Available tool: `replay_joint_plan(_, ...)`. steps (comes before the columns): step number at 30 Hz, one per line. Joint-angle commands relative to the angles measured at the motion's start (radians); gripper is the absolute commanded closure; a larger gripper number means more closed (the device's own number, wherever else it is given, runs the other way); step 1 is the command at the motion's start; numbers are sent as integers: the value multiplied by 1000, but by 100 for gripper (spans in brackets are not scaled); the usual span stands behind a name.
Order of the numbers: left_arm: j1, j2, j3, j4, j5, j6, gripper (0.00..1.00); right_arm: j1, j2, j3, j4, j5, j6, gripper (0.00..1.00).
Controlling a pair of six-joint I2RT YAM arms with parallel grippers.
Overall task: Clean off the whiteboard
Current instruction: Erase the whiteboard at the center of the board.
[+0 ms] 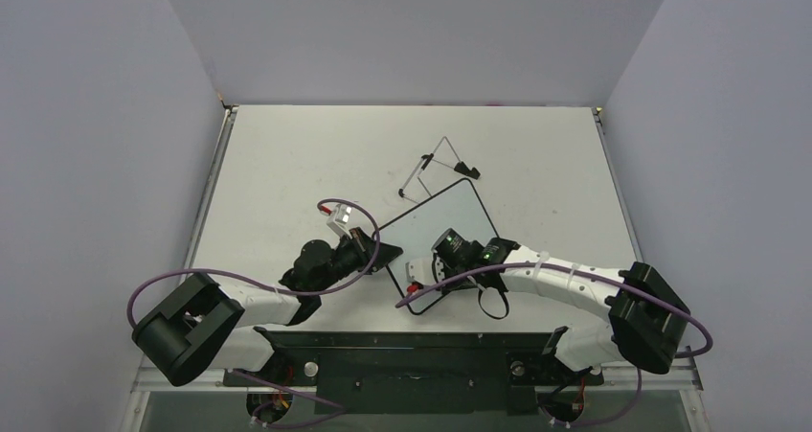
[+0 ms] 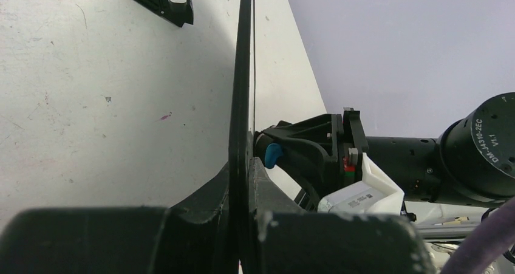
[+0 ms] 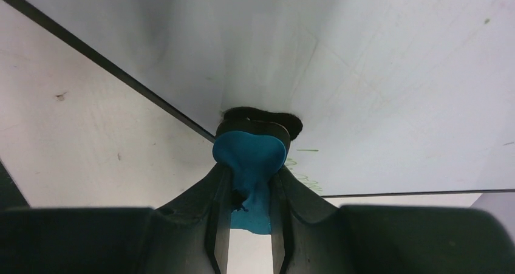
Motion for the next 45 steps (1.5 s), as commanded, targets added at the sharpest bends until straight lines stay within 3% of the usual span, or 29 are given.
replay_joint_plan(1,0,-43,16,114,22,-11,100,65,-50,-19,0,-80,-38,100)
replay_joint_plan(9,1,-55,10,109,1,-18,100,137,-18,-31,22,-60,-47,100)
replay_joint_plan(12,0,-60,9,104,1,-17,100,81,-10,-40,69,35,-21,100)
replay_joint_plan(18,0,-67,4,108,6,-19,100,7,-28,-40,93,40,16,100)
replay_joint_plan(25,1,-85,-10,106,-4,-21,100,135,-1,-34,55,-28,-24,100)
replay_joint_plan(28,0,-97,-22,102,-14,-21,100,147,22,-31,75,27,-9,100)
replay_joint_plan(34,0,-116,-27,80,-17,-13,100,-55,13,-12,111,95,40,100)
replay_joint_plan(38,1,-109,-21,83,-5,-13,100,-139,-44,1,84,-39,51,100)
replay_joint_plan(45,2,-114,-36,97,-7,-18,100,-174,-166,-4,4,-267,-25,100)
